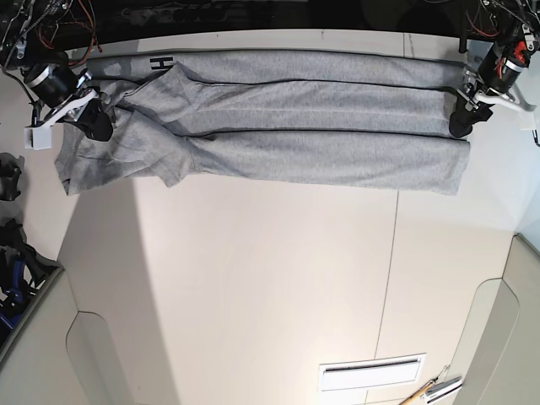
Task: Fold the T-shirt properly
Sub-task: 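Grasp the hem end of the strip with the left gripper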
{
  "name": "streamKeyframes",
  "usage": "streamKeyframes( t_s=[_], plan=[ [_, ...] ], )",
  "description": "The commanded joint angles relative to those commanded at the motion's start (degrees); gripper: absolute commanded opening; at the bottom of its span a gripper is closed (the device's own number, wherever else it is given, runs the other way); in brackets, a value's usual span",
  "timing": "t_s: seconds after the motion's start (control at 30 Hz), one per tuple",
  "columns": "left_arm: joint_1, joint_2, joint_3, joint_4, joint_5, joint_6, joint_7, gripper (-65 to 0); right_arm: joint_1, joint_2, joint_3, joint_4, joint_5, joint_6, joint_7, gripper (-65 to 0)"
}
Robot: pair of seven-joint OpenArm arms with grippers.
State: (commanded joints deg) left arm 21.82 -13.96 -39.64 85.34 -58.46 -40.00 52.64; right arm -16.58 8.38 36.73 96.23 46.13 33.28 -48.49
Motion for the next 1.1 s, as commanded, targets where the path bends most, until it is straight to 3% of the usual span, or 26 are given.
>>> streamKeyframes(
  t_s=[0.37,0.43,0.53,0.63,0.73,1.1],
  plan=[
    [-2.64,1.73,0.42,-0.02,3.89,0.0,-1.88,-25.7,0.02,0.0,0.0,0.0,1.88,0.02,-1.51,-65.0],
    [-2.64,1.75,0.42,0.0,3.89,0.0,-1.88,-31.8,0.0,0.0,0.0,0.0,1.88,0.02,-1.51,-65.0],
    [-2.82,1.75,0.42,0.0,3.87,0.0,-1.9,-48.7,0.02,0.0,0.0,0.0,1.9,0.02,-1.51,-65.0],
    [-3.61,1.75,0.42,0.0,3.91,0.0,-2.27,-51.9,0.0,0.0,0.0,0.0,1.88,0.02,-1.51,-65.0],
    [-5.25,1.75,0.42,0.0,6.8,0.0,-2.27,-65.0,0.0,0.0,0.0,0.0,1.88,0.02,-1.51,-65.0],
    [-6.58,1.7,0.39,1.51,9.57,0.0,-1.4,-65.0,-0.13,0.0,0.0,0.0,1.86,0.15,-1.51,-65.0]
  ],
)
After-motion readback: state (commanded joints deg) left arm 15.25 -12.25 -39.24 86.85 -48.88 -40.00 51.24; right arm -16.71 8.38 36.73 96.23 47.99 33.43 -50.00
